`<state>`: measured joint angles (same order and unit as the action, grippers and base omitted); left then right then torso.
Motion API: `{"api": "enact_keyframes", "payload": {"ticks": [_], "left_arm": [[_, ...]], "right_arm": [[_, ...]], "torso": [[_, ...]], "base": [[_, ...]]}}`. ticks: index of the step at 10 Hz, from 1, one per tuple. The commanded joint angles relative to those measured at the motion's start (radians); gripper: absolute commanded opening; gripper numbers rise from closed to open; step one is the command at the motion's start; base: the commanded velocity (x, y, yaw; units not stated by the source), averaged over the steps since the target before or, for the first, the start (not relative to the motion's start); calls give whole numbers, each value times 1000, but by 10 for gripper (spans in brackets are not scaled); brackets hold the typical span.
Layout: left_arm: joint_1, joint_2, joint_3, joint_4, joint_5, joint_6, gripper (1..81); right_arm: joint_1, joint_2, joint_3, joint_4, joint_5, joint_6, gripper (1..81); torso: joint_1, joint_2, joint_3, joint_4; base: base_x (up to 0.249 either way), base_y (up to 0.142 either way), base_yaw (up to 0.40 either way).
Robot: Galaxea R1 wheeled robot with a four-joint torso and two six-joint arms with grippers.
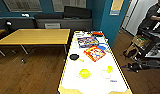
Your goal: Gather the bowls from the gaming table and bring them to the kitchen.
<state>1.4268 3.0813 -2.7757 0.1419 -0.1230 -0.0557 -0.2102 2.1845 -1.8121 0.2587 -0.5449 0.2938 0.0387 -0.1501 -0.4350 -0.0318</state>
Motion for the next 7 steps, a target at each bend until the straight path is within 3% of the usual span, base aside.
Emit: {"api": "enact_keyframes", "payload": {"ticks": [1, 7], "left_arm": [[-15, 8, 4, -5, 63, 1, 811], [-21, 10, 4, -5, 65, 1, 811]], "right_arm": [[130, 117, -178, 22, -69, 7, 811], [128, 341, -528, 37, -104, 168, 811]], "torso": [[0, 0, 0, 0], [0, 1, 0, 0]], "base": [[0, 0, 0], [0, 0, 0]]}}
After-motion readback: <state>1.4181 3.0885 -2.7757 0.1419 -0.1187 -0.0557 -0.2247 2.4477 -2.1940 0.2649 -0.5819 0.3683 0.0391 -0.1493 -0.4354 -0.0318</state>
